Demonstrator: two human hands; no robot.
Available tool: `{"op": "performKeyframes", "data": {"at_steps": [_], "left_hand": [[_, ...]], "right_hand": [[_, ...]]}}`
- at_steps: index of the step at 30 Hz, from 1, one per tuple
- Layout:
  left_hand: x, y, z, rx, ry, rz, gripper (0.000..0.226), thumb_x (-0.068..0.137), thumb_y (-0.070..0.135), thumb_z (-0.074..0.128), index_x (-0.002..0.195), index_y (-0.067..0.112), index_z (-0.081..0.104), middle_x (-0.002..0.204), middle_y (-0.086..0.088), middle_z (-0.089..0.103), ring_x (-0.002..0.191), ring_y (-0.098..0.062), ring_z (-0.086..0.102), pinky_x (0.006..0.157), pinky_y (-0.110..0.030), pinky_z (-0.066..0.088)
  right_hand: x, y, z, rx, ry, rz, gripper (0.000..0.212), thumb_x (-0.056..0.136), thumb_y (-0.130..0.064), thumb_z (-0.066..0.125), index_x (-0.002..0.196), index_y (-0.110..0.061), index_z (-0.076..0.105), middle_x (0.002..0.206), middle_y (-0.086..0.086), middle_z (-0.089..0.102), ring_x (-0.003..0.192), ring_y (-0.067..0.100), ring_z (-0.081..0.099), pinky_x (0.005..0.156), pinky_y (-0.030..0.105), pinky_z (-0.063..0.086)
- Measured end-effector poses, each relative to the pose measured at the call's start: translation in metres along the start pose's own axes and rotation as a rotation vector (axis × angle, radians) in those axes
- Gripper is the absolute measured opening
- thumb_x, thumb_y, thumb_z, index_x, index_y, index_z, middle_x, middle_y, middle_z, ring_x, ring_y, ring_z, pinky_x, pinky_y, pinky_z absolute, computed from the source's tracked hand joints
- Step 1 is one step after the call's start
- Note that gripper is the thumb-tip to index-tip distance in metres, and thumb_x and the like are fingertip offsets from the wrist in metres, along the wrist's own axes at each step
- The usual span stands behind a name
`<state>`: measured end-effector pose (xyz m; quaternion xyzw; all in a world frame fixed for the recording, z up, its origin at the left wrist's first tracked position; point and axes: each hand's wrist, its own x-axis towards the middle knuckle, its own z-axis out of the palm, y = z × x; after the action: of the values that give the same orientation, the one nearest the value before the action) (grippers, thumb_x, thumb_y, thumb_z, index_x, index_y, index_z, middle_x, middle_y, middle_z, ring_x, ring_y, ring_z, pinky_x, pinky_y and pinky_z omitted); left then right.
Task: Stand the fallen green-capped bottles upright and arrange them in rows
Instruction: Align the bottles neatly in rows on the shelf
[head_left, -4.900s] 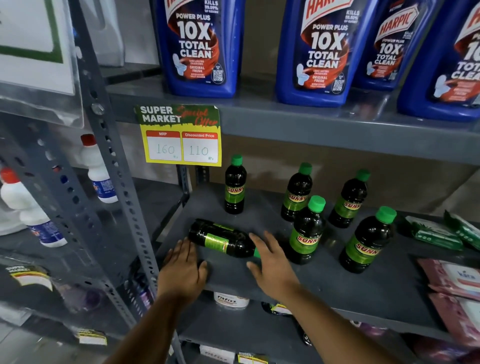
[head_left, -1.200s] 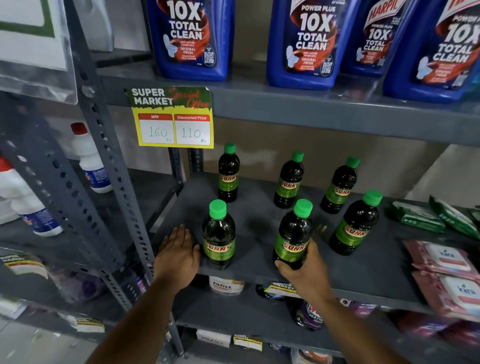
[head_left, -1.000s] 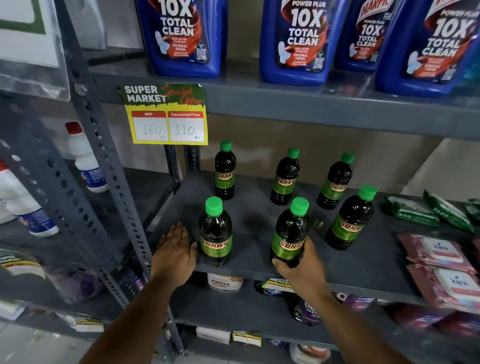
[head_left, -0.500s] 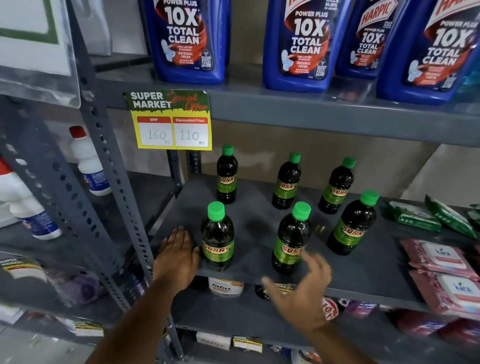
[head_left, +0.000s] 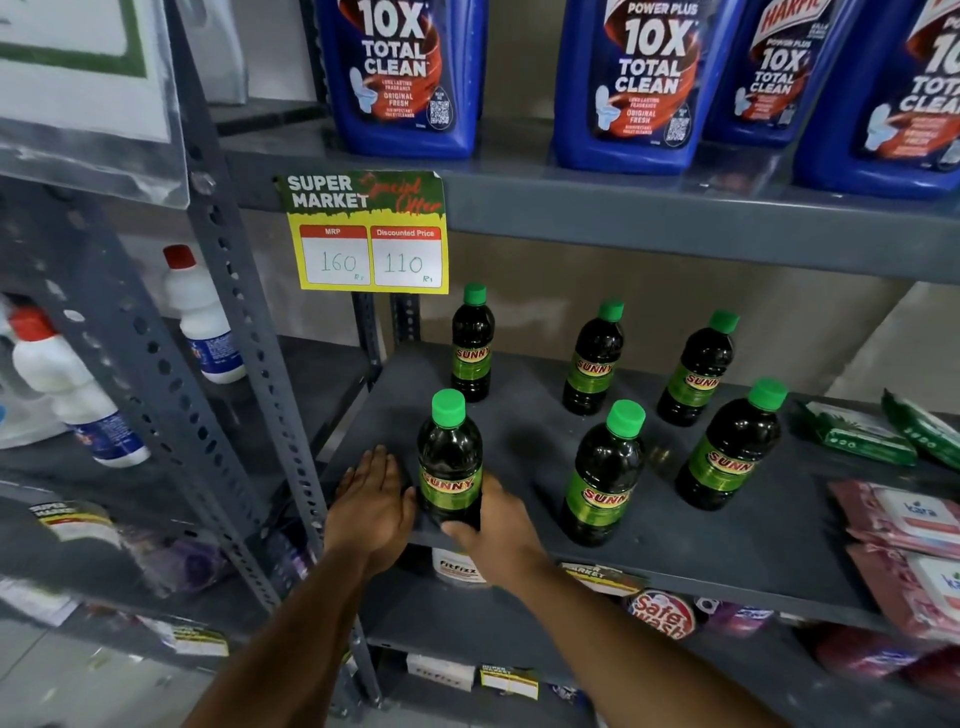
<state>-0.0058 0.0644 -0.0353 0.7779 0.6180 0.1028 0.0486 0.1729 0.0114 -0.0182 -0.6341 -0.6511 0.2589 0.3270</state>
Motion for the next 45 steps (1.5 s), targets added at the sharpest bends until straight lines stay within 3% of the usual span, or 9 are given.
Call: {"op": "performKeyframes", "data": {"at_steps": [7, 11, 14, 17, 20, 23, 25, 31, 45], "left_hand": [[-0.002, 0.000, 0.002, 0.015, 0.004, -0.004, 0.063, 0.095, 0.044, 0.017, 0.147, 0.008, 0.014, 0.160, -0.011, 0.013, 0.147, -0.022, 0.007, 0.120, -0.038, 0.009], [-0.002, 0.000, 0.003, 0.030, 0.010, -0.006, 0.065, 0.094, 0.044, 0.012, 0.147, 0.006, 0.015, 0.159, -0.012, 0.013, 0.147, -0.023, 0.008, 0.120, -0.038, 0.010], [-0.002, 0.000, 0.002, 0.046, 0.027, 0.007, 0.071, 0.089, 0.045, 0.008, 0.146, 0.004, 0.021, 0.157, -0.015, 0.019, 0.146, -0.025, 0.015, 0.119, -0.039, 0.013], [-0.001, -0.001, 0.001, 0.040, 0.033, 0.006, 0.076, 0.086, 0.047, 0.004, 0.145, 0.004, 0.024, 0.157, -0.016, 0.021, 0.145, -0.026, 0.017, 0.118, -0.040, 0.014], [-0.001, -0.003, 0.001, 0.041, 0.027, 0.007, 0.076, 0.086, 0.047, 0.005, 0.145, 0.003, 0.024, 0.157, -0.016, 0.021, 0.145, -0.027, 0.016, 0.118, -0.041, 0.015], [-0.002, -0.002, 0.001, 0.053, 0.008, 0.006, 0.073, 0.087, 0.045, 0.008, 0.145, 0.003, 0.023, 0.157, -0.016, 0.020, 0.146, -0.027, 0.015, 0.118, -0.042, 0.015], [-0.002, -0.001, 0.001, 0.052, -0.018, -0.009, 0.072, 0.087, 0.045, 0.009, 0.146, 0.004, 0.021, 0.158, -0.015, 0.018, 0.146, -0.026, 0.013, 0.119, -0.042, 0.014], [0.001, 0.002, -0.003, 0.048, -0.069, -0.018, 0.064, 0.095, 0.041, 0.017, 0.147, 0.005, 0.013, 0.159, -0.014, 0.011, 0.147, -0.026, 0.007, 0.120, -0.042, 0.011], [0.000, 0.000, -0.004, 0.040, -0.030, -0.016, 0.073, 0.088, 0.046, 0.012, 0.146, 0.004, 0.021, 0.157, -0.017, 0.020, 0.145, -0.029, 0.017, 0.117, -0.044, 0.017]], "right_hand": [[-0.020, -0.003, -0.003, 0.078, 0.052, -0.046, 0.099, 0.072, -0.041, 0.076, 0.149, -0.023, 0.017, 0.140, -0.005, 0.041, 0.129, 0.009, 0.039, 0.105, 0.026, 0.033], [-0.092, 0.035, -0.005, -0.076, 0.166, -0.177, 0.055, 0.082, -0.059, 0.059, 0.128, -0.028, 0.055, 0.115, -0.005, 0.057, 0.107, 0.013, 0.056, 0.096, 0.020, 0.039], [-0.134, 0.091, -0.027, -0.222, 0.446, -0.327, 0.009, 0.076, -0.036, 0.073, 0.080, -0.029, 0.068, 0.080, -0.011, 0.062, 0.074, 0.010, 0.058, 0.064, 0.022, 0.049], [-0.134, 0.112, -0.089, -0.077, 0.667, -0.041, 0.029, 0.065, -0.026, 0.080, 0.075, -0.034, 0.054, 0.069, -0.008, 0.052, 0.066, 0.001, 0.051, 0.064, 0.009, 0.039], [-0.096, 0.117, -0.157, 0.034, 0.783, 0.165, 0.044, 0.069, -0.047, 0.080, 0.094, -0.037, 0.045, 0.094, 0.007, 0.056, 0.085, 0.017, 0.055, 0.076, 0.027, 0.044], [-0.056, 0.123, -0.201, 0.090, 0.679, 0.332, 0.092, 0.062, -0.032, 0.089, 0.135, -0.014, 0.036, 0.135, 0.006, 0.047, 0.122, 0.020, 0.046, 0.097, 0.034, 0.037], [-0.039, 0.127, -0.207, 0.131, 0.593, 0.354, 0.106, 0.058, -0.022, 0.092, 0.142, -0.009, 0.030, 0.135, 0.001, 0.043, 0.120, 0.018, 0.045, 0.100, 0.034, 0.036], [-0.023, 0.143, -0.200, 0.140, 0.589, 0.531, 0.079, 0.060, -0.025, 0.090, 0.123, -0.012, 0.044, 0.115, 0.010, 0.062, 0.100, 0.030, 0.059, 0.076, 0.034, 0.043], [-0.084, 0.141, -0.183, 0.140, 0.546, 0.488, 0.061, 0.057, -0.030, 0.082, 0.108, -0.030, 0.049, 0.088, -0.012, 0.065, 0.079, 0.005, 0.061, 0.060, 0.023, 0.042]]}}
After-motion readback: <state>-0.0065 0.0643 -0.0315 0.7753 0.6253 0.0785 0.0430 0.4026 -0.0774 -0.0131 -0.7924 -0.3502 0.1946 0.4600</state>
